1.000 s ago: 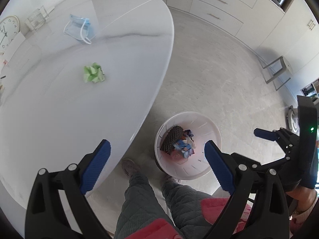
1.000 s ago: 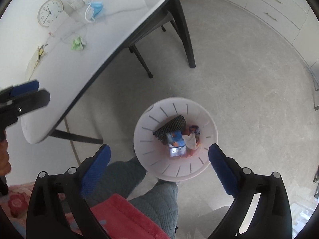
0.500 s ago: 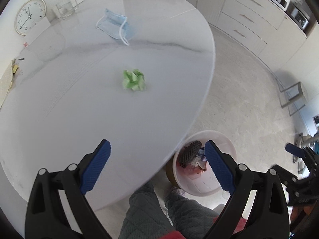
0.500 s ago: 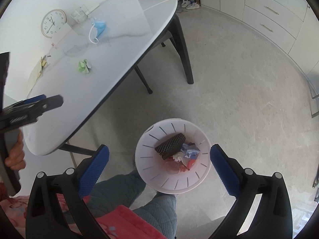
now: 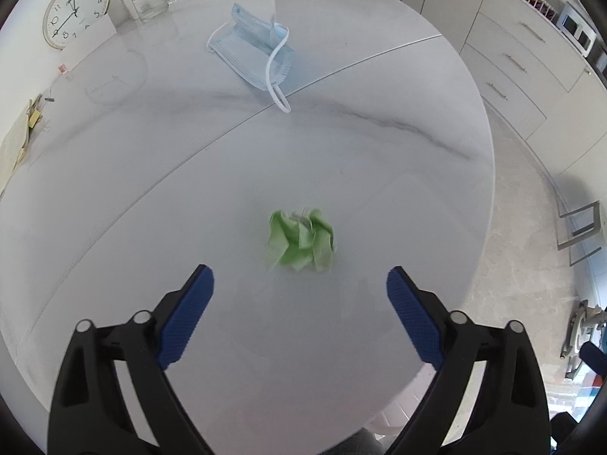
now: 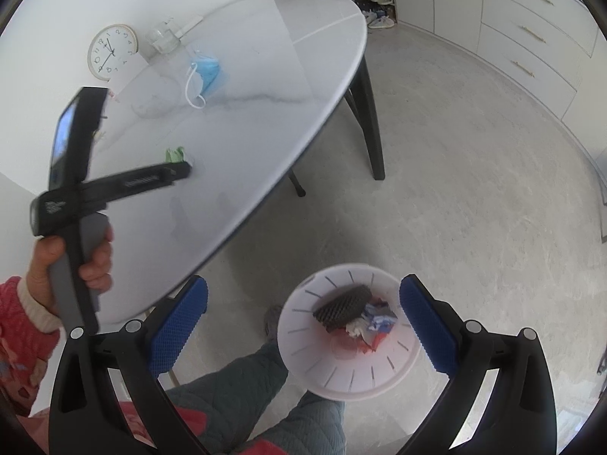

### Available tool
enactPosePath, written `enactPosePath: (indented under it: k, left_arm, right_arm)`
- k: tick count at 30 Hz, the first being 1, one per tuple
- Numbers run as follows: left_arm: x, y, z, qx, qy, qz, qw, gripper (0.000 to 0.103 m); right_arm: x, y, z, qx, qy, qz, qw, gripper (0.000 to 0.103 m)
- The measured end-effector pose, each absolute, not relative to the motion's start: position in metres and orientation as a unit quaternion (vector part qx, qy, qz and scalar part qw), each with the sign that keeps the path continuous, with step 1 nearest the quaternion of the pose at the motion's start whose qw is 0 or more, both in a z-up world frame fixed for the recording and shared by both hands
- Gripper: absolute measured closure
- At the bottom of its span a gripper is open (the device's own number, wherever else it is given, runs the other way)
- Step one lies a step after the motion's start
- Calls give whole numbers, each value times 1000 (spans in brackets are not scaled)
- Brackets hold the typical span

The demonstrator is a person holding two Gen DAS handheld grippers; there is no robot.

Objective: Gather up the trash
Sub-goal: 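Move both tools back over the table toward the green wrapper and mask, then grasp the green crumpled wrapper with the left tool, then grasp the blue surgical mask with right tool while left tool holds the green wrapper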

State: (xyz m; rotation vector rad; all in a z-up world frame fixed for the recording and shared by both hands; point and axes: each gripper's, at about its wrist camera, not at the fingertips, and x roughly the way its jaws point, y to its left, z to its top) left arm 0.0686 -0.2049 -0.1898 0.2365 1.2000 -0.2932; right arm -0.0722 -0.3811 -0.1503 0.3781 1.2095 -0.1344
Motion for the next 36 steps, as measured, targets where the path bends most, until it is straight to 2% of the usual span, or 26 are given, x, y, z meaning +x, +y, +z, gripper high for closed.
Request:
enactPosePath:
  k: [3,5,9,10,11,17,26,36]
  left_arm:
    - [77,-209,-199,114,565,-143,804,25]
    - [81,-210,-203,118,568,-147,801,37]
    - [88,-208,-206,114,569,-165,798,54]
    - [90,-208,-206,113,568,-171,797,65]
    - [92,-207,-206,115,567,-174,797,69]
    - [110,-182,-196,104,565,-191,796,70]
    - [190,-100,-161,81,548,-165,816,70]
    - [260,-57,-158,72,545,-158,820,70]
  right_arm:
    - [-54,-379,-147,172,562,-63,807,3]
    - [-40,-376,-143,169,558,-63,810,3]
    - [-14,-370,-139,161,553,-60,815,3]
    - [-10,-368,-138,158,553,-59,816,3]
    - [-2,-365,-138,153,552,-58,817,2]
    - [57,-349,-138,137,552,-47,821,2]
    - [182,-296,-156,111,559,1,822,2]
    - [281,-256,-178,96,573,0,814,3]
